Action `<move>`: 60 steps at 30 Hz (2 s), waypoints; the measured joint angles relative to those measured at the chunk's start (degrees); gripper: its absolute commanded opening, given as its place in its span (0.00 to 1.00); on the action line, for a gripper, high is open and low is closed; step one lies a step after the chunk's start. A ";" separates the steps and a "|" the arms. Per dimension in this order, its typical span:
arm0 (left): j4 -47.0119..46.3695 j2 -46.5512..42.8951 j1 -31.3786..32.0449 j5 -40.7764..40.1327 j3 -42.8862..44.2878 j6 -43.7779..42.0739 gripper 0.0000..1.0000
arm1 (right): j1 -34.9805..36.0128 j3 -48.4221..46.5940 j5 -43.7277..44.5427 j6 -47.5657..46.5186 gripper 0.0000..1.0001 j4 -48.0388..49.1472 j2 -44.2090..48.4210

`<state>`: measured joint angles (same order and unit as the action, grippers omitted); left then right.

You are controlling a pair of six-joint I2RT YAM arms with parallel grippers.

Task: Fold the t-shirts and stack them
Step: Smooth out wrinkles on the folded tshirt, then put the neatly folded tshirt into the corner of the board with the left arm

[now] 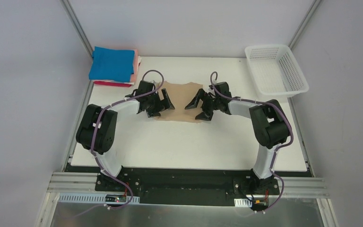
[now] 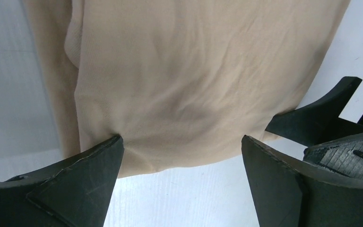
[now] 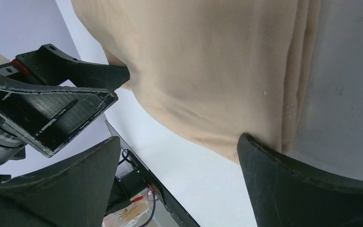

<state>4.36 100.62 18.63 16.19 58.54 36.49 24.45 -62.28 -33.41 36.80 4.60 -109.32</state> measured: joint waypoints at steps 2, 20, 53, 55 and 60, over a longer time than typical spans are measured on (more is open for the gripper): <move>-1.70 -1.51 0.00 -0.28 -2.27 0.31 0.98 | -0.20 1.40 -0.31 0.44 0.99 2.08 0.50; 8.57 -13.07 -4.26 -9.51 1.57 -3.93 0.99 | -2.49 11.21 16.35 -6.34 0.99 -9.79 30.67; 12.35 19.04 0.46 -7.17 26.91 -7.15 0.00 | -6.51 16.70 24.65 -10.05 0.99 -15.96 38.34; 14.62 20.06 1.95 -10.84 29.42 -7.04 0.00 | -6.71 17.35 25.22 -10.05 0.99 -15.96 38.47; 19.69 23.04 4.22 -19.21 36.15 -8.24 0.00 | -7.32 19.21 27.02 -10.10 0.99 -16.04 40.17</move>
<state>24.05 123.66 22.85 -3.03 94.70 28.25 17.12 -43.07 -6.39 26.70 -11.44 -69.14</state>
